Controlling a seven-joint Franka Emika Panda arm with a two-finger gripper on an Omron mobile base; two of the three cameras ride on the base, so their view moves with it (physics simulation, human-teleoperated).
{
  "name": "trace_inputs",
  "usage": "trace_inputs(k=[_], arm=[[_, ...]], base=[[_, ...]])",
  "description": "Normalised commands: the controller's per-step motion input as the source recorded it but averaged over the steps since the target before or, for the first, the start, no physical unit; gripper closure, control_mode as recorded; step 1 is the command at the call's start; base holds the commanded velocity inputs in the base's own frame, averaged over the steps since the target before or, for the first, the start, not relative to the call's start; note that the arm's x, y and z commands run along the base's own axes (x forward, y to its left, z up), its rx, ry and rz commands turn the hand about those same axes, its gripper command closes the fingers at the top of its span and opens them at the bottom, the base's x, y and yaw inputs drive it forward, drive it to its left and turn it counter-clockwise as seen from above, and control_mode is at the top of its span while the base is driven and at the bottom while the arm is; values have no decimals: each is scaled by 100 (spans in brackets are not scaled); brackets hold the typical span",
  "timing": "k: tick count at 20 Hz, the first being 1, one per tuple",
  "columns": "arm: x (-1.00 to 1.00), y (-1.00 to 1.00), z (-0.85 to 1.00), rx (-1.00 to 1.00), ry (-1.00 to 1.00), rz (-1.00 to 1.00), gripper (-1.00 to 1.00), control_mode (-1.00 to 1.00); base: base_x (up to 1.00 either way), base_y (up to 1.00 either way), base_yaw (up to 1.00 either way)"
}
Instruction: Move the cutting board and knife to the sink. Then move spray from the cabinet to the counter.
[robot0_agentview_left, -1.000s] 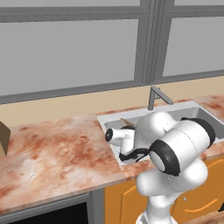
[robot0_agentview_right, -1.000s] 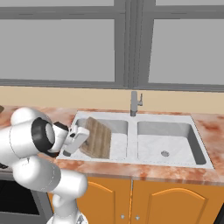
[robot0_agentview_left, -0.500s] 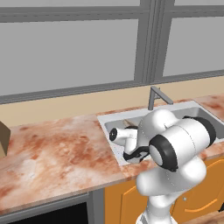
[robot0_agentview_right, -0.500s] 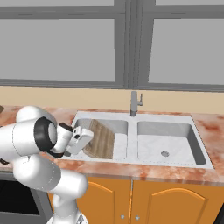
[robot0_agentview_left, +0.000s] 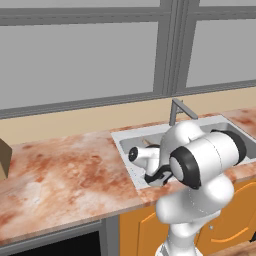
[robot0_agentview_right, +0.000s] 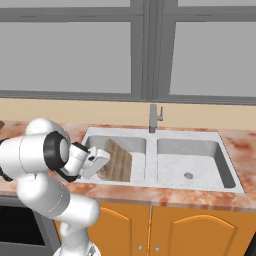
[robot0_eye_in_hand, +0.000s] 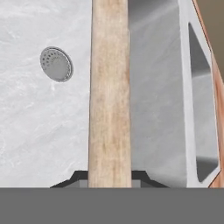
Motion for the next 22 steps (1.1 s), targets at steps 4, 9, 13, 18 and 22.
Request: trace_inputs(k=[4, 9, 13, 18, 22], arm=[[1, -4, -7, 5, 0, 0, 100, -100], [5, -6, -6, 5, 1, 0, 100, -100], [3, -9, -5, 5, 0, 0, 100, -100], [2, -10, -7, 5, 1, 0, 100, -100], [1, -8, -11, 6, 3, 0, 100, -100]], base=[[0, 0, 0], [0, 0, 0], [0, 0, 0], [0, 0, 0], [0, 0, 0]])
